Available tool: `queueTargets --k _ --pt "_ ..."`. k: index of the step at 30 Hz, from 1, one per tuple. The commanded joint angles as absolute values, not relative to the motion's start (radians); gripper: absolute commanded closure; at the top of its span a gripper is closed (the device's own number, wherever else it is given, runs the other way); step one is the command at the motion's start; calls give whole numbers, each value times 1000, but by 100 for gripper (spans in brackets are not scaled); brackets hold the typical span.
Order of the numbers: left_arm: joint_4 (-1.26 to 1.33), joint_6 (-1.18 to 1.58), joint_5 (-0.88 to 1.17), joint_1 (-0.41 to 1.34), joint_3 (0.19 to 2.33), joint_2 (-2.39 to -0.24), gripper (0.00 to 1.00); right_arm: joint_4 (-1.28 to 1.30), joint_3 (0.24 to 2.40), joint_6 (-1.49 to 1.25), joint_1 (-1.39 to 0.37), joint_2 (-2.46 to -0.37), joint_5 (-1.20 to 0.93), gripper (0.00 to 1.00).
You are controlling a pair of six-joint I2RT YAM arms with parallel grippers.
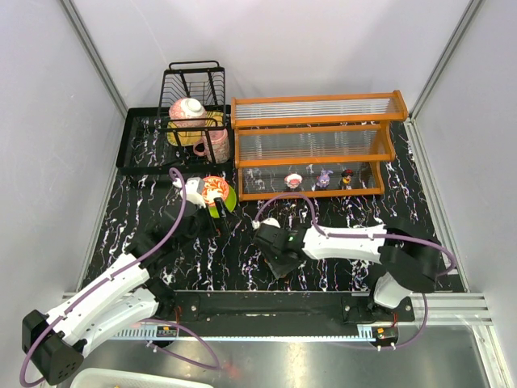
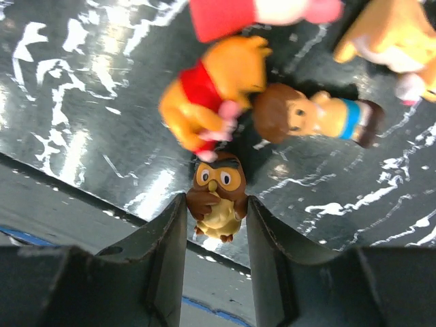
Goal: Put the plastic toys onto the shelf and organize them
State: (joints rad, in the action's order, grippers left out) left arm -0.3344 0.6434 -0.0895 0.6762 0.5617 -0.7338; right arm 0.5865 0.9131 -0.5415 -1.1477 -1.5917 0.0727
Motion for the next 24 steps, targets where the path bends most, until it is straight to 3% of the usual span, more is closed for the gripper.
queueTargets --k 1,5,12,24 --pt "-284 650 -84 681 554 -716 1 658 974 -568 -1215 -1678 163 66" --pt "-288 652 -87 681 555 -712 1 647 988 -586 -1238 -1683 169 44" --pt "-285 652 -86 681 555 -721 1 620 951 -604 -1238 -1594 183 19" --pt "-287 647 -86 681 571 -724 1 438 786 -676 -1232 -1384 169 3"
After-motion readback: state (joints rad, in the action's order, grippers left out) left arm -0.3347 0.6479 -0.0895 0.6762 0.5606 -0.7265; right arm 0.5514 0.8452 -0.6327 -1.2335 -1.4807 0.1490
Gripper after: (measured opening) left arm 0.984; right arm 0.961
